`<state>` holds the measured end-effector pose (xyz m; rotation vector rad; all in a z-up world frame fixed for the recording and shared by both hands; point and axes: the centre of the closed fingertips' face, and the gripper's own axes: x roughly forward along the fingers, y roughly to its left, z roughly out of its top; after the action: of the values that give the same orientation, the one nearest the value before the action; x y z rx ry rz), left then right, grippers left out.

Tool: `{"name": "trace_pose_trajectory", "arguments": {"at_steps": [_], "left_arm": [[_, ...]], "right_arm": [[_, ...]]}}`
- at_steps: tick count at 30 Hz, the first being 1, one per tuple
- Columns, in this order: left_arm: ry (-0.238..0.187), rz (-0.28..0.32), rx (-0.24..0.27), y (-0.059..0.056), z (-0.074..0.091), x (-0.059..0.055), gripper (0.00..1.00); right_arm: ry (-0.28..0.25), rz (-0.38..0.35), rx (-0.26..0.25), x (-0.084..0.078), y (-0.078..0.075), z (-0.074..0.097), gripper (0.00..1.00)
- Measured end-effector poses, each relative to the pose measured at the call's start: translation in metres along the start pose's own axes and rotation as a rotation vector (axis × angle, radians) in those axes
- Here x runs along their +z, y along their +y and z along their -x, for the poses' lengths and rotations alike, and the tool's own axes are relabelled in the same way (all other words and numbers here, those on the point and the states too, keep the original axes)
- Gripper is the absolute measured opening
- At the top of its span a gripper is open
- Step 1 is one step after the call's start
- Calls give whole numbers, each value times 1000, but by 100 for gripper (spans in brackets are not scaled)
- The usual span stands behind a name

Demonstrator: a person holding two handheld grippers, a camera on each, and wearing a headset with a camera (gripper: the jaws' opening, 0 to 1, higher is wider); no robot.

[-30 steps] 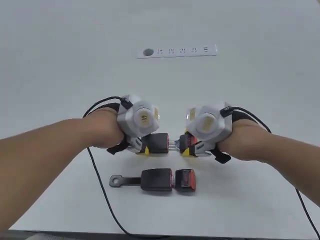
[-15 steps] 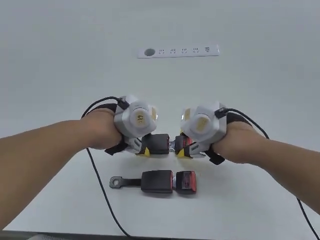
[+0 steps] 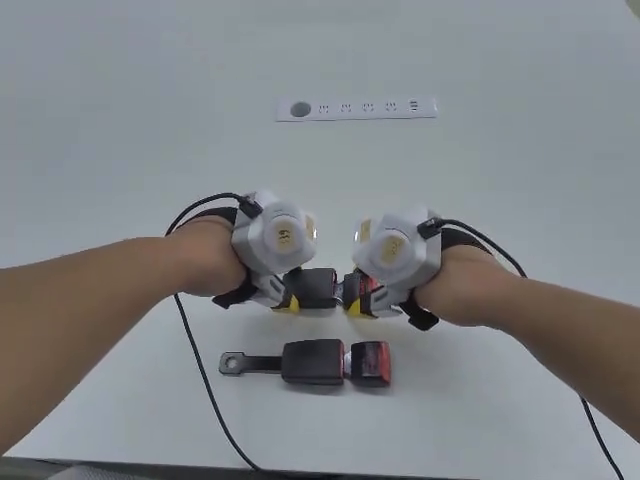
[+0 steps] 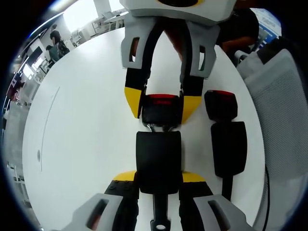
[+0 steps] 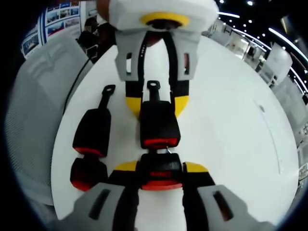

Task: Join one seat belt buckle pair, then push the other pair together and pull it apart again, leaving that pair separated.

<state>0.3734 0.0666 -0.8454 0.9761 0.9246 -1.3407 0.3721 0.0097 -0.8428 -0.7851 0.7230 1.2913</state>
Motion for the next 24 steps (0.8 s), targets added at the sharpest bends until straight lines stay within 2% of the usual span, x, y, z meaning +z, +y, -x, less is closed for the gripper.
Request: {"name": "trace_pose_trajectory", "arguments": {"at_steps": [5, 12, 14, 18, 24], "left_arm": [[-10, 7, 0, 0, 1, -1, 32], [22, -15, -13, 0, 0, 0, 32], [26, -14, -17, 0, 0, 0, 32], [29, -14, -17, -1, 0, 0, 32], [31, -9, -14, -1, 1, 0, 32]], "right_arm": [[26, 3, 4, -11, -1, 7, 33], [16, 21, -19, -13, 1, 11, 34], [19, 17, -29, -18, 0, 14, 34], [20, -21, -33, -36, 1, 26, 35], [55, -51, -17, -74, 8, 51, 35]]}}
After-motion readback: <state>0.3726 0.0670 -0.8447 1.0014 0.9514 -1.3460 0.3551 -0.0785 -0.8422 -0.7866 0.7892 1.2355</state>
